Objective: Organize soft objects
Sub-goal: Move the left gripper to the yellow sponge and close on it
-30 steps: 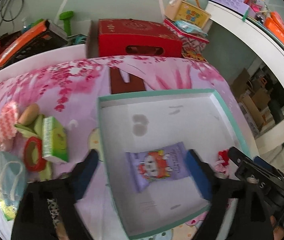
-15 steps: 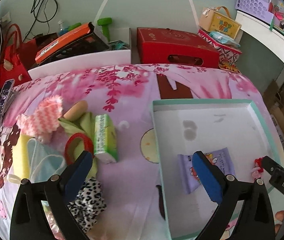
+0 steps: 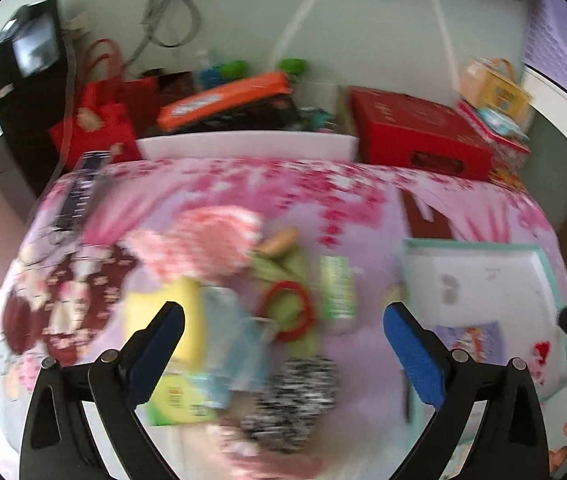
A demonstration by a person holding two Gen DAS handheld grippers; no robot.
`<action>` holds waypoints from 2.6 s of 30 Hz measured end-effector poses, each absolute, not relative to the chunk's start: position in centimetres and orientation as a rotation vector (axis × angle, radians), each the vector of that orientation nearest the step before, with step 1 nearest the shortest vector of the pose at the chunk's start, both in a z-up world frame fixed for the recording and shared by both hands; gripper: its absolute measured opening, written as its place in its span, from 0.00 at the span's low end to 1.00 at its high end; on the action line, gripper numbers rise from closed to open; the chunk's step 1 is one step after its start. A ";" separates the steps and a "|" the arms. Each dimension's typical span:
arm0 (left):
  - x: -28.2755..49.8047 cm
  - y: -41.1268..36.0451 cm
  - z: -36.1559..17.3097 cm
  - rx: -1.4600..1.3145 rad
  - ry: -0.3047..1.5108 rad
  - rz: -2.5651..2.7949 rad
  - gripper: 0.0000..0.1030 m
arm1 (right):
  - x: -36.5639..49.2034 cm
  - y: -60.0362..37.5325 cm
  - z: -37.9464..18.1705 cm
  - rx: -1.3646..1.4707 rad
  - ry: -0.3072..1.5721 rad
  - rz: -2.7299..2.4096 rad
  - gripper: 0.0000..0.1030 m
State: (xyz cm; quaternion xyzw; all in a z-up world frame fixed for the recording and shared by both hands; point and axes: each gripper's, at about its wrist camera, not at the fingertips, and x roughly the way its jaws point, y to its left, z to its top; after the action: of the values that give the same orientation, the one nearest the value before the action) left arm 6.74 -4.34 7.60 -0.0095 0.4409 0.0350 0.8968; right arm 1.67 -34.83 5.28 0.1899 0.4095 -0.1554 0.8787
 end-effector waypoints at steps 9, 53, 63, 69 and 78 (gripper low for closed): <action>6.1 3.7 8.5 -0.064 0.944 0.244 0.97 | 3.0 -29.1 6.6 0.363 0.834 -0.188 1.00; 8.3 14.7 -3.8 -0.821 1.167 0.200 0.85 | 6.9 -12.3 -0.2 0.184 1.124 0.210 0.94; 8.7 14.0 -4.1 -0.912 1.145 0.110 0.75 | 7.2 -13.2 -0.8 0.213 1.143 0.194 0.69; 8.1 13.5 -4.9 -1.012 1.148 0.054 0.62 | 7.3 -13.5 -1.0 0.238 1.154 0.191 0.54; 6.2 14.6 -3.7 -1.030 1.101 0.093 0.41 | 7.1 -13.4 -0.9 0.254 1.151 0.202 0.25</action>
State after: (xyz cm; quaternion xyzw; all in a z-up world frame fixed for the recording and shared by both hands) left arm 6.17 14.58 -3.68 -0.4673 0.4997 0.0422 0.7281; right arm 7.07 -13.44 -0.93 0.1196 0.5418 0.0949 0.8266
